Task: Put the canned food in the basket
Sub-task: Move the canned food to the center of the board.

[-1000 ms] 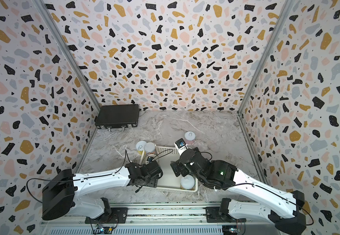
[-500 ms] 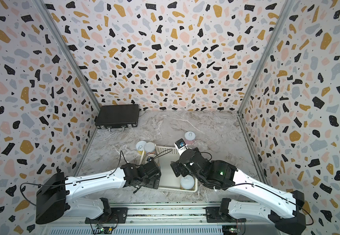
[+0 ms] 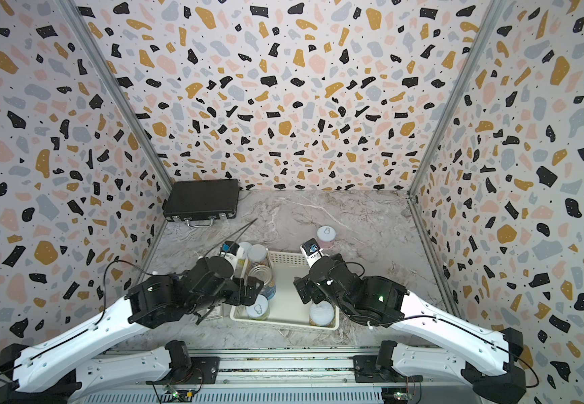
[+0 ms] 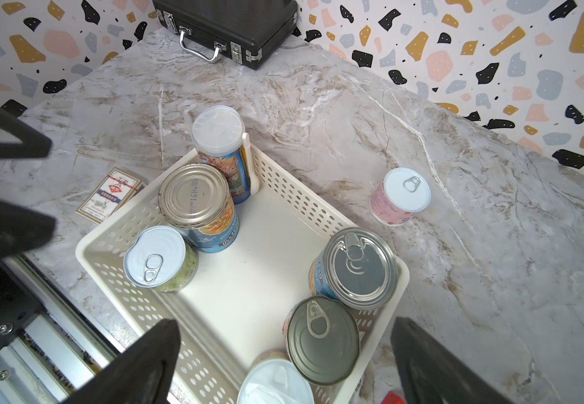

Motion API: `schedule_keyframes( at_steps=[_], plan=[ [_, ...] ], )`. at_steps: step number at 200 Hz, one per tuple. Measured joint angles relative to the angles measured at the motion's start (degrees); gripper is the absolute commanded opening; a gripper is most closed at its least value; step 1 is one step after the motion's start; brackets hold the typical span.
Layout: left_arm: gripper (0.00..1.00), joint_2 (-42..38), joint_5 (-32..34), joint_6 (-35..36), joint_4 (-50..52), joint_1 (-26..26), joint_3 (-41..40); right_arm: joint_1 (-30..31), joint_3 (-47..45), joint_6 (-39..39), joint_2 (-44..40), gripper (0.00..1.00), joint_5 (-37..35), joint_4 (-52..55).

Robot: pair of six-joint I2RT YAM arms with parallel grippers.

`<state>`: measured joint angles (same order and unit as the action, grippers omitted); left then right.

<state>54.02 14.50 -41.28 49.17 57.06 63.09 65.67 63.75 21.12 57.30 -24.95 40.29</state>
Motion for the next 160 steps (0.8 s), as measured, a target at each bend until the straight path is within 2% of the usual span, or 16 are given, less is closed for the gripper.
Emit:
schedule_keyframes(
  at_steps=[32,71,86,120,160],
  plan=[
    [0.99,-1.7,4.2,0.1,-1.4,-6.9,2.1,0.0,0.0,0.0,-0.2,1.00,-0.8,0.0],
    [1.00,-1.5,0.9,-1.9,-8.0,-23.9,-3.0,0.0,-0.3,0.0,-0.7,1.00,-1.8,0.0],
    [1.00,-0.5,1.1,-2.3,-9.5,-28.2,-5.6,0.0,-0.4,0.0,-0.7,1.00,-2.2,-0.1],
    [1.00,0.2,1.6,-2.2,-11.8,-32.4,-9.9,0.0,-0.6,-0.2,-0.4,1.00,-3.0,-0.5],
    [1.00,-1.9,2.8,-1.7,-12.0,-33.2,-11.1,-0.2,0.7,0.0,2.5,1.00,-2.6,-1.0]
  ],
)
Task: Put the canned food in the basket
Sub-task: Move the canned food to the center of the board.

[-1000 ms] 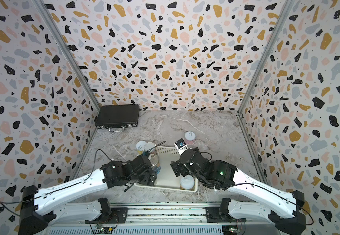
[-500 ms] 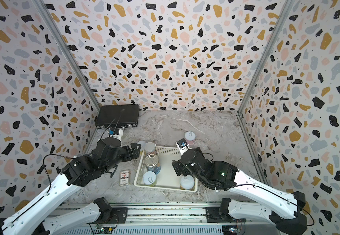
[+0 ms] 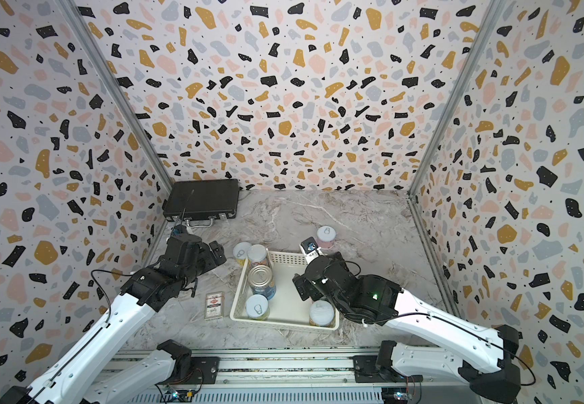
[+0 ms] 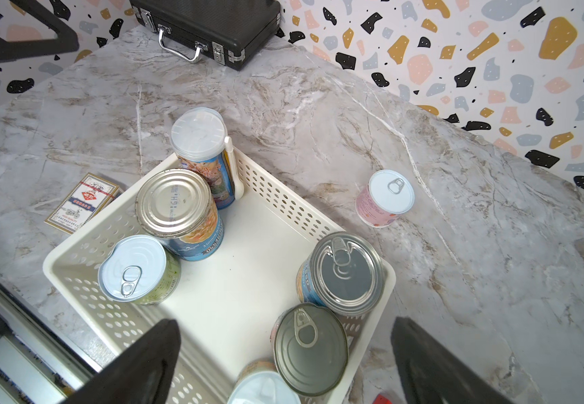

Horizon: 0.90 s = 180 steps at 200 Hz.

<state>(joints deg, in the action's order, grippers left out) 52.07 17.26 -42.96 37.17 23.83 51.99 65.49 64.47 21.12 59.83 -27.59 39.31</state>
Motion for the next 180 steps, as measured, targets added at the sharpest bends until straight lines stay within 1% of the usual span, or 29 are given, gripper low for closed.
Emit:
schedule_keyframes(
  at_steps=[27,72,85,105,121,150,180],
  plan=[
    [1.00,-2.7,1.2,0.2,0.0,0.0,0.0,-0.6,4.8,0.9,2.8,1.00,0.9,0.0],
    [1.00,-5.3,2.2,0.2,0.0,0.0,0.0,-3.2,19.5,2.5,9.3,1.00,3.3,-0.8],
    [1.00,-5.4,2.4,0.2,0.0,0.0,0.0,-5.0,23.1,3.0,10.9,1.00,4.4,-1.2],
    [1.00,-5.4,2.5,0.2,0.0,0.0,0.0,-8.3,27.8,3.1,13.6,1.00,6.2,-1.8],
    [1.00,-5.5,2.6,0.2,0.1,0.0,0.0,-11.8,29.8,3.4,15.7,1.00,8.5,-2.1],
    [1.00,-5.8,2.8,0.2,0.1,0.0,0.0,-19.4,30.4,3.8,20.2,1.00,12.1,-1.8],
    [1.00,-5.8,2.8,0.2,0.1,0.0,0.0,-25.2,30.4,3.9,25.6,1.00,14.3,-0.9]
  ],
)
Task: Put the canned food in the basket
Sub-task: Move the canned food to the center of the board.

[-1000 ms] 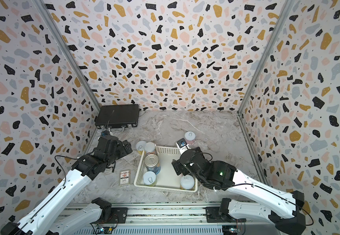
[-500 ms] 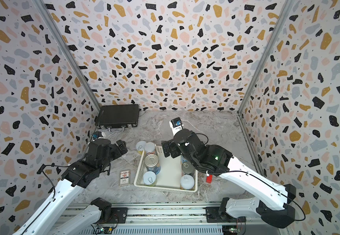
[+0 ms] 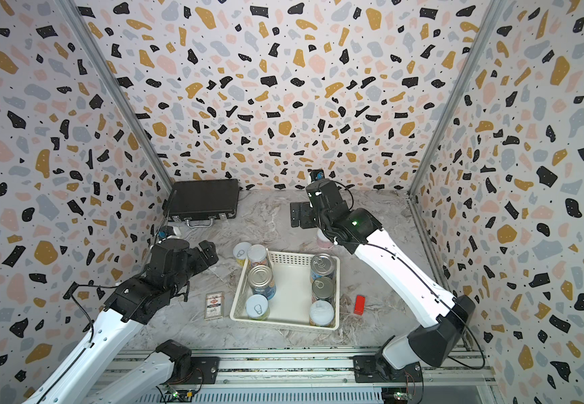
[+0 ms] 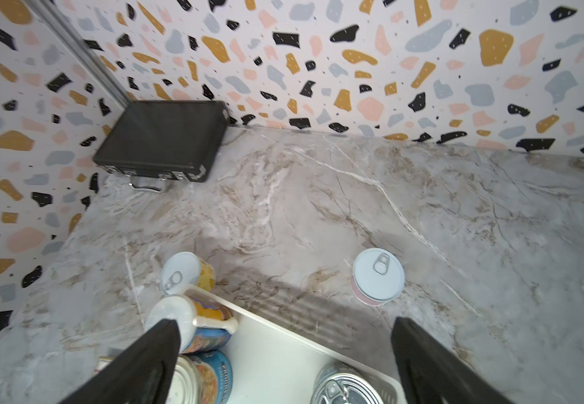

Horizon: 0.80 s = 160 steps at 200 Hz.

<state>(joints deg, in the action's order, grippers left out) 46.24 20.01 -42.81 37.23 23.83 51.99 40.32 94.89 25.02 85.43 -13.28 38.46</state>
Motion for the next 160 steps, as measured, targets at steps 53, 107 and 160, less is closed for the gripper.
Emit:
schedule_keyframes(
  at_steps=[53,107,160],
  plan=[
    [1.00,0.3,0.0,0.0,0.0,0.0,0.0,-4.3,1.4,-1.3,9.7,1.00,0.9,2.4],
    [1.00,0.6,0.0,0.0,0.0,0.0,0.0,-5.8,2.2,-2.5,15.7,1.00,0.6,4.4],
    [1.00,0.7,0.0,0.0,0.0,0.0,0.0,-7.4,6.2,-3.7,22.2,1.00,0.9,5.6]
  ],
)
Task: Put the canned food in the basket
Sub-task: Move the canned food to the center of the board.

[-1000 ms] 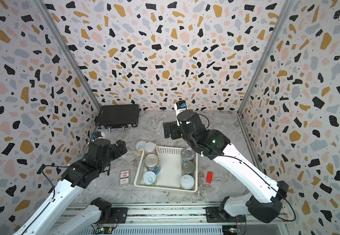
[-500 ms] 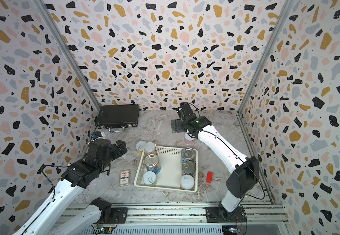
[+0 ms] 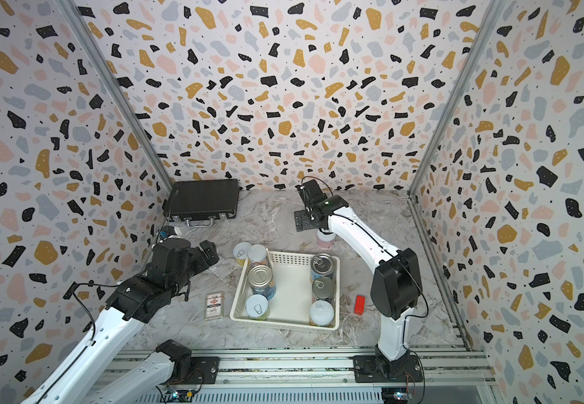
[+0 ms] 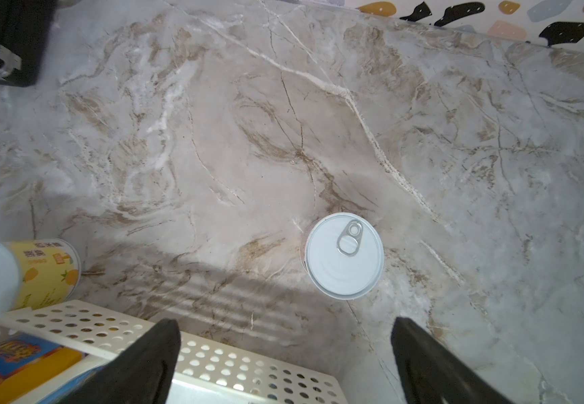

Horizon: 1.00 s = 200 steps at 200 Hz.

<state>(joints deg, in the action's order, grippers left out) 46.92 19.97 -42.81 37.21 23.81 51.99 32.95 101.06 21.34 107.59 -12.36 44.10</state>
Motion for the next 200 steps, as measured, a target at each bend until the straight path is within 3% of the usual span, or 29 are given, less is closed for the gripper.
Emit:
schedule_keyframes(
  at_steps=[151,200],
  plan=[
    [1.00,1.2,-0.2,0.1,-0.1,0.0,-0.4,-3.1,1.6,0.7,14.4,1.00,1.2,4.2],
    [1.00,1.7,-0.6,0.2,-0.1,0.0,-0.4,-3.3,3.2,1.0,16.0,1.00,-1.5,5.6]
  ],
)
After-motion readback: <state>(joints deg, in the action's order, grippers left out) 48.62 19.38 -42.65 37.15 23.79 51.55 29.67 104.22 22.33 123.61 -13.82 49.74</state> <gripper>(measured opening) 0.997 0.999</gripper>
